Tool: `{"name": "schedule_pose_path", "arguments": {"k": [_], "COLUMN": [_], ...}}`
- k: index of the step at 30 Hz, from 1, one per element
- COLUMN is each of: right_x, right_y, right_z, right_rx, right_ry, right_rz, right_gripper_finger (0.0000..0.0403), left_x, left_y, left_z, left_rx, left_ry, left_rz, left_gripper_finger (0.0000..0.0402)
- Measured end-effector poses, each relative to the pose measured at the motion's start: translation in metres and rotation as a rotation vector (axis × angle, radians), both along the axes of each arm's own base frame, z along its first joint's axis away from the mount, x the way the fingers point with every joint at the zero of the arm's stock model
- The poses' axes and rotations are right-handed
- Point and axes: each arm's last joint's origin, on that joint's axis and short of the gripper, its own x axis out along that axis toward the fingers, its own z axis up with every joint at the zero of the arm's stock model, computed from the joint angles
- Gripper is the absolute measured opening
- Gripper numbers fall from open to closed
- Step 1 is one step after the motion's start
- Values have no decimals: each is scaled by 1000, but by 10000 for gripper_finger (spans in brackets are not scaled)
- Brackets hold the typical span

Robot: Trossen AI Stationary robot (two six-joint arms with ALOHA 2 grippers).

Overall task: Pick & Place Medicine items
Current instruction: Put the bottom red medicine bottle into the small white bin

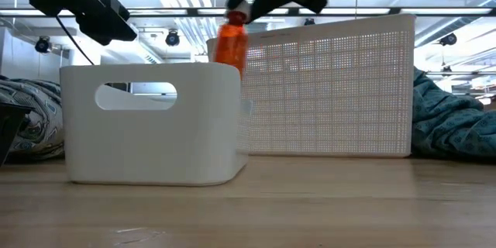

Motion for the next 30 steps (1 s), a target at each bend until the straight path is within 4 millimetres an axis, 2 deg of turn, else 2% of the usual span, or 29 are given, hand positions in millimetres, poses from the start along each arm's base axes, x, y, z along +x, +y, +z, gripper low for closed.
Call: {"name": "schedule_pose_path", "arguments": {"k": [9, 17, 30], "right_x": [39, 60, 72], "right_y": [-3, 2, 0], "right_z": [-3, -13, -36], "right_rx": [-38, -95, -102], "right_ry": [154, 251, 263], "right_rz": [-31, -85, -73], "right_gripper_finger": [130, 130, 130], "left_x": [-1, -1, -1], "left_y": [1, 1, 1], "left_z": [-1, -2, -2], "left_rx": [10, 11, 12], "left_ry": [17, 19, 21], "left_rz": [0, 0, 0], "left_gripper_finger": [287, 287, 287]}}
